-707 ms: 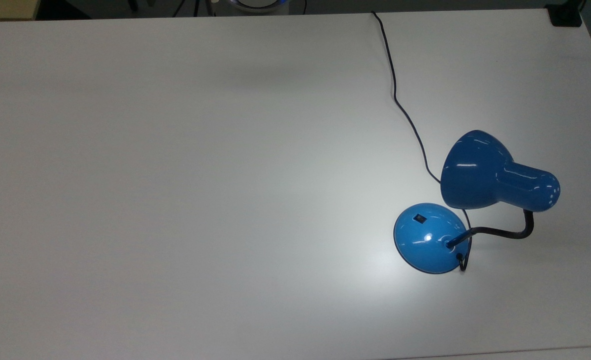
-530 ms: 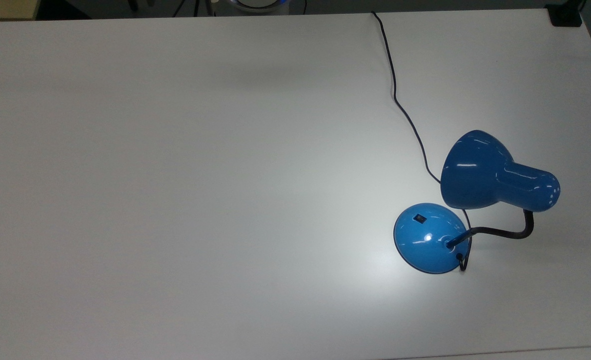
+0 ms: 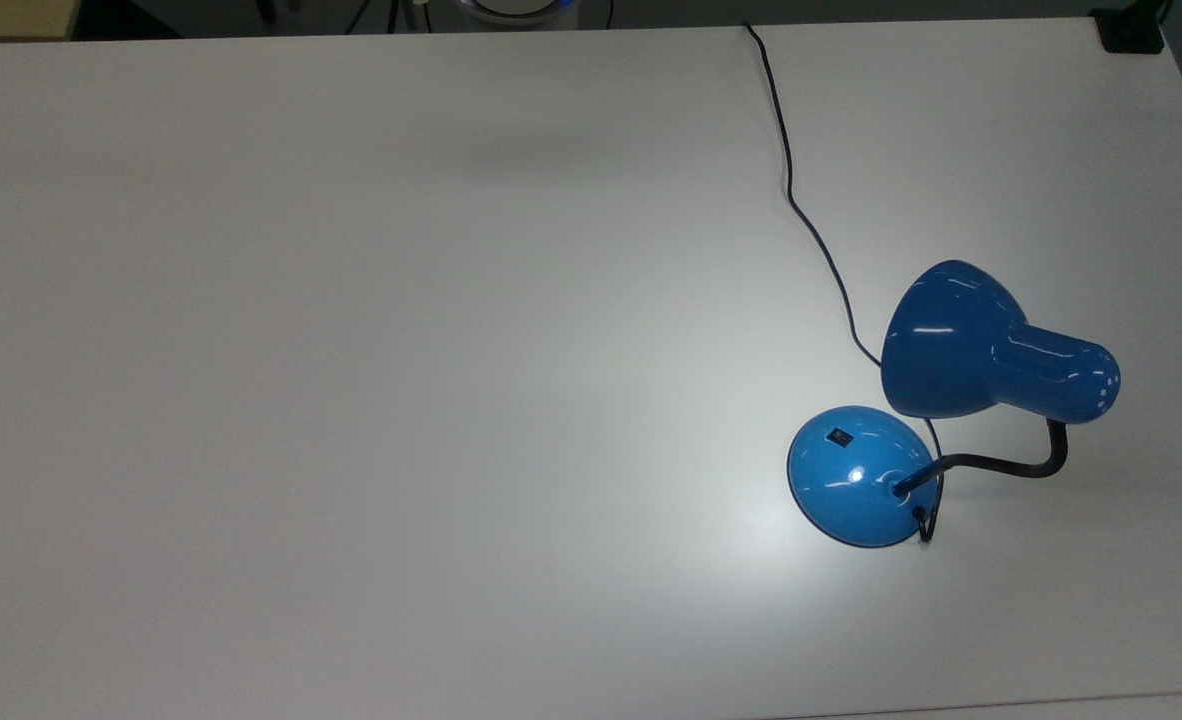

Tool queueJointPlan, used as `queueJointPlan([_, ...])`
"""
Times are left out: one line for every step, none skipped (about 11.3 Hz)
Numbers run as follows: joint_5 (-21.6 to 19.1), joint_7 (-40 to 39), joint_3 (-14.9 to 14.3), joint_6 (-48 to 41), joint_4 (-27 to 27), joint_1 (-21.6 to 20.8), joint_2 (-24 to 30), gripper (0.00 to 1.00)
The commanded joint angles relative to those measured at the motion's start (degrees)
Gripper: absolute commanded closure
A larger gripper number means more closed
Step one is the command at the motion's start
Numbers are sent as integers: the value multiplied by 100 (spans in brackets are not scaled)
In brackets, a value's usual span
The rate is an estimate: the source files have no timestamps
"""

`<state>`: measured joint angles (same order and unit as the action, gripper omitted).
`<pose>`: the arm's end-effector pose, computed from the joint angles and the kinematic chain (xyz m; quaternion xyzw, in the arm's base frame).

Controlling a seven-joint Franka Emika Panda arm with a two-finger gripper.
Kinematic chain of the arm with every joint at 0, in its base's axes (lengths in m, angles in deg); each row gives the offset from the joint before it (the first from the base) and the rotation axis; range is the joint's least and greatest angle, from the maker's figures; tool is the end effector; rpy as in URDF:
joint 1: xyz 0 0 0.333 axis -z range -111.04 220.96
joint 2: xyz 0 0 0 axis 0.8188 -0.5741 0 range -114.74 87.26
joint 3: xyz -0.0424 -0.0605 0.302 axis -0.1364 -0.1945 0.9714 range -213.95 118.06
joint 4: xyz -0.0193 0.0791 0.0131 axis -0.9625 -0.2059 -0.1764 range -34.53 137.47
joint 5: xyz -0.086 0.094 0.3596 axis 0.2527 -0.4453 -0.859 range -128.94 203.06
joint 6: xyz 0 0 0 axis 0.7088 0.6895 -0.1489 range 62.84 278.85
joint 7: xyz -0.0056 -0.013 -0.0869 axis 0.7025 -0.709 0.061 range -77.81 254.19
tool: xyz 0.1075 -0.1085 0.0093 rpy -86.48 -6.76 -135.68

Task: Turn off the lamp

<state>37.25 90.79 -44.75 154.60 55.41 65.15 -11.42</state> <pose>0.5262 -0.0647 0.5645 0.9965 -0.0836 -0.0076 0.0025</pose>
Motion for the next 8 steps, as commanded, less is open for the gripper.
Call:
queueJointPlan([-115, 101, -82, 4, -60, -96, -22, 0])
queueJointPlan([-133, 14, -82, -4, -60, -96, -30, 1])
queueJointPlan([-133, -22, -82, 4, -60, -96, -39, 43])
queueJointPlan([-133, -14, -73, -13, -60, -96, -39, 76])
queueJointPlan([-124, -101, -82, -22, -60, -174, -65, 100])
queueJointPlan([-124, -406, -230, -5, -60, -419, -205, 100])
queueJointPlan([-124, -696, -449, 30, -60, -752, -337, 100])
queueJointPlan([-142, -1082, -581, 39, -69, -972, -442, 100])
